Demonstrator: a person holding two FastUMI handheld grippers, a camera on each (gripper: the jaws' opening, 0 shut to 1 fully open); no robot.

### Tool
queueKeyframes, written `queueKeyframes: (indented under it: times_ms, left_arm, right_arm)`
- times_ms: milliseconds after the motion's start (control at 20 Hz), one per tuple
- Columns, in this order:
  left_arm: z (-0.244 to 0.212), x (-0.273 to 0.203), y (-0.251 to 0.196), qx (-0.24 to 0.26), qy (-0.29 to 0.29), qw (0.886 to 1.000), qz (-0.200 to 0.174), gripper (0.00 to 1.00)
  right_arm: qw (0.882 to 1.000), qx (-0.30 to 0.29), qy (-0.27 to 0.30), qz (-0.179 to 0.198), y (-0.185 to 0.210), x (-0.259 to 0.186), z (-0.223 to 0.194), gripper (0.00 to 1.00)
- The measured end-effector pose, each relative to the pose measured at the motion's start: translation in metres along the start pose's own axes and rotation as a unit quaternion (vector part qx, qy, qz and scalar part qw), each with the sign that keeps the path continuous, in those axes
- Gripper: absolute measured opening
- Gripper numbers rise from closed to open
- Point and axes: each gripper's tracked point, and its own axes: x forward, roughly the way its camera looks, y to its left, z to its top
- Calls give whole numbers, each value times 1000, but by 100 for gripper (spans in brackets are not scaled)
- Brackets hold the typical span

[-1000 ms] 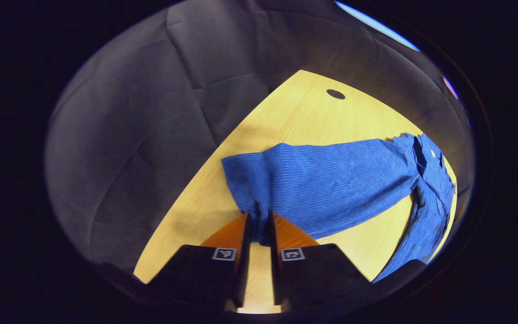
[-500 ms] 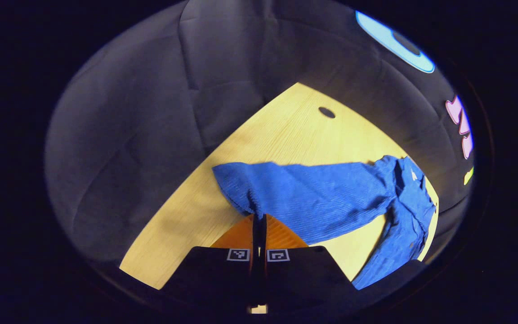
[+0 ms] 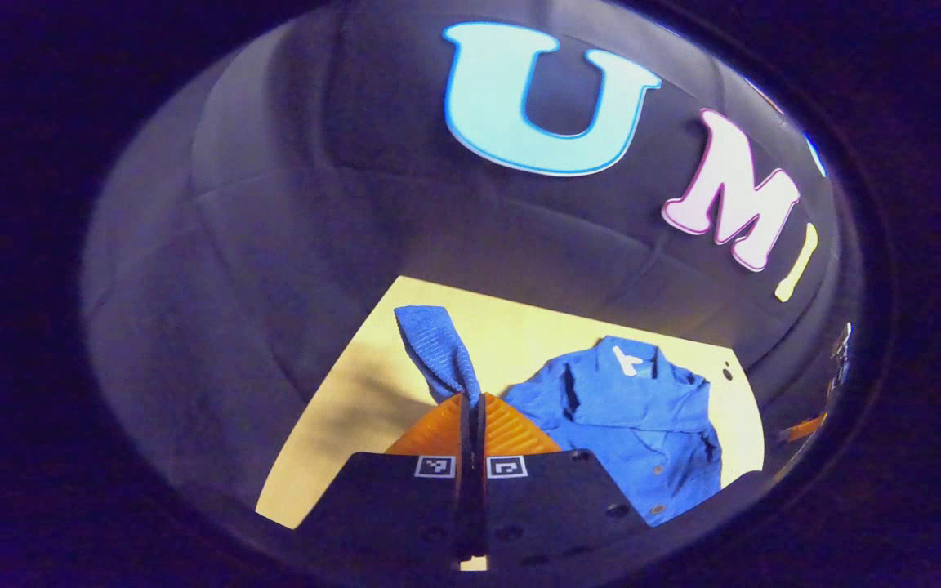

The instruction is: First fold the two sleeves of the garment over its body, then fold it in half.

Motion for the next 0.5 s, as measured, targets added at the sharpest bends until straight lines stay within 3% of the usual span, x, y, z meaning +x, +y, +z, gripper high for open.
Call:
queueKeyframes:
  times_ms: [150, 350, 500]
  left_arm:
    - [48, 14, -92, 38, -67, 995, -56, 0]
    - [51, 46, -222, 100, -58, 986, -117, 0]
    - [25, 75, -307, 119, -27, 980, -160, 0]
  right_arm:
    - [1000, 7, -5, 0, -17, -18, -2, 94]
    - [1000, 26, -16, -8, -53, -42, -3, 94]
    - [999, 44, -23, -19, -82, -65, -7, 94]
